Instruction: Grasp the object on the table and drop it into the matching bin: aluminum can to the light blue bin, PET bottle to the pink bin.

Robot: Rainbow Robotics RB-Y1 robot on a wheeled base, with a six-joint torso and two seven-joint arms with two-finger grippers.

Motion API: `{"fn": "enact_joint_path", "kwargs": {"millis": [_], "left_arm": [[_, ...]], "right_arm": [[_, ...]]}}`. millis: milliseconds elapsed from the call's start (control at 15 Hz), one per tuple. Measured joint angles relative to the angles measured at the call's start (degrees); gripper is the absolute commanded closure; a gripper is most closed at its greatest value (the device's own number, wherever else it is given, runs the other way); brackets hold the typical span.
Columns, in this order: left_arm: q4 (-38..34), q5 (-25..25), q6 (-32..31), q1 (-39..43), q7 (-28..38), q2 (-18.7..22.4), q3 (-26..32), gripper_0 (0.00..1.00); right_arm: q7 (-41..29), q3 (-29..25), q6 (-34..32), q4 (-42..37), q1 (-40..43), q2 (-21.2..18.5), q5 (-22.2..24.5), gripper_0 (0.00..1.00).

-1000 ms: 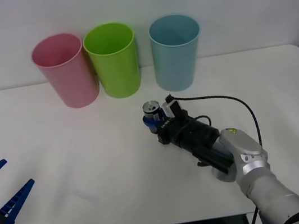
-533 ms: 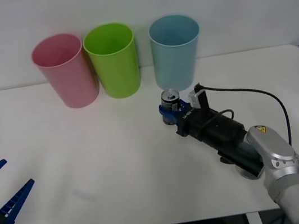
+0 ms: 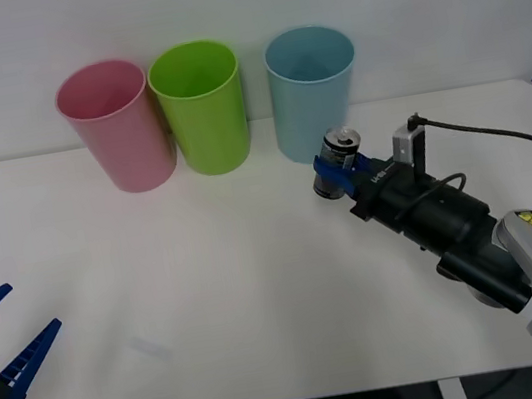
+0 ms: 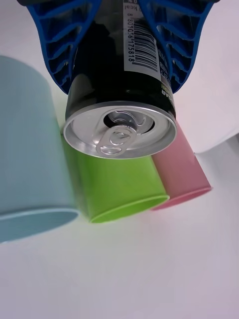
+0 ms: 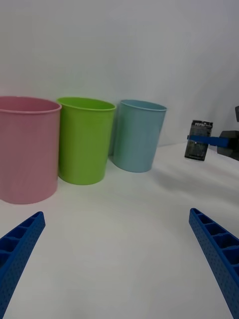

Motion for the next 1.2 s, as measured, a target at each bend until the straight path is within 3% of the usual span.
{"fn": "enact_joint_path", "kwargs": {"millis": [267, 600, 1200], "left_arm": [[0.0, 0.0, 0.0, 0.0, 0.0, 0.0, 0.0, 0.00], [0.0, 0.0, 0.0, 0.0, 0.0, 0.0, 0.0, 0.00], [0.0, 0.0, 0.0, 0.0, 0.0, 0.0, 0.0, 0.00]], "right_arm": [[-6.0, -1.3, 0.4, -5.1, 0.1, -1.5, 0.2, 1.00], [-12.0, -3.3, 2.0, -11.2, -1.7, -3.6, 4.1, 1.00], [-16.2, -5.4, 3.8, -6.2, -13.5, -7.7, 7.7, 1.00]]}}
